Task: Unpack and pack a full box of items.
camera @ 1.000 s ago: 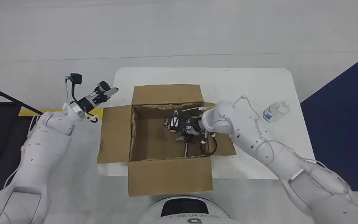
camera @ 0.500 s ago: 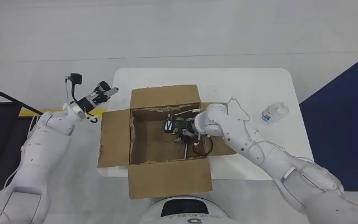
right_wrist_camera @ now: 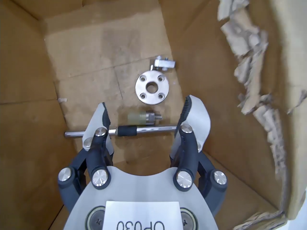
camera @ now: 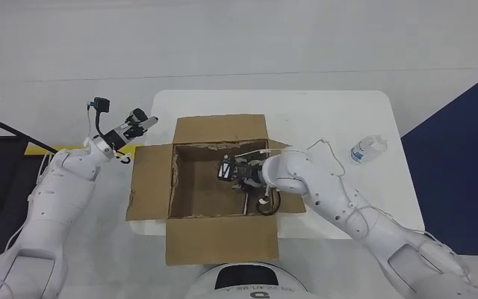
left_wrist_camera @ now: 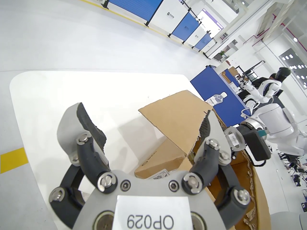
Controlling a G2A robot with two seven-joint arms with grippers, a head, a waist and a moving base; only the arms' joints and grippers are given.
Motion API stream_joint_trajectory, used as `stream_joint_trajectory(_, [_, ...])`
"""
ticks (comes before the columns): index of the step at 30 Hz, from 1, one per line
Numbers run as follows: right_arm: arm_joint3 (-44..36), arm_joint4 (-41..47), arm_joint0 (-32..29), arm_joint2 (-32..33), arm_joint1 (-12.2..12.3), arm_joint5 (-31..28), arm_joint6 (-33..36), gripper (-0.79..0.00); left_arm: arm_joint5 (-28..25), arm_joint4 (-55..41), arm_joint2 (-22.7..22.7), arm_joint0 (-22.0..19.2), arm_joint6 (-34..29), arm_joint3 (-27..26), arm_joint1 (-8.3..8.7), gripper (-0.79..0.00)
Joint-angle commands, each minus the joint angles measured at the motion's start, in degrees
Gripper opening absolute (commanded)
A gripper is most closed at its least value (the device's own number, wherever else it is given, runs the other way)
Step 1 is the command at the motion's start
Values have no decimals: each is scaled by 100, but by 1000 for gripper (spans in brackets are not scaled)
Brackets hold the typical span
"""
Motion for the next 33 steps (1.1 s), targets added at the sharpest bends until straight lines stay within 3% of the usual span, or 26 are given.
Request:
stream_joint_trajectory(1, [1, 185, 76, -117, -62, 123, 520, -336, 0, 0, 0, 0, 0, 1, 0, 0])
stream_joint_trajectory(4, [160, 372, 264, -272, -184, 263, 755, -394, 0, 0, 0, 0, 0, 1, 0, 0])
stream_joint_trajectory(10, [569, 363, 587, -587, -435, 606, 912, -385, 0, 0, 0, 0, 0, 1, 0, 0])
stream_joint_trajectory(13, [881, 402, 728, -752, -567, 630, 975, -354, 0, 0, 0, 0, 0, 1, 0, 0])
stream_joint_trajectory(15, [1104, 453, 813, -848, -659, 654, 980, -292, 0, 0, 0, 0, 0, 1, 0, 0])
stream_joint_trajectory(21, [1614, 624, 1023, -1045, -895, 617, 989, -271, 0, 0, 0, 0, 0, 1, 0, 0])
stream_joint_trajectory(25, [1847, 654, 1106, -1131, -1013, 634, 1025, -403, 0, 0, 0, 0, 0, 1, 0, 0])
stream_joint_trajectory(30, [2042, 585, 1166, -1208, -1128, 747, 1078, -453, 0, 0, 0, 0, 0, 1, 0, 0])
stream_joint_trajectory(33, [2103, 506, 1178, -1245, -1173, 760, 1121, -548, 0, 0, 0, 0, 0, 1, 0, 0])
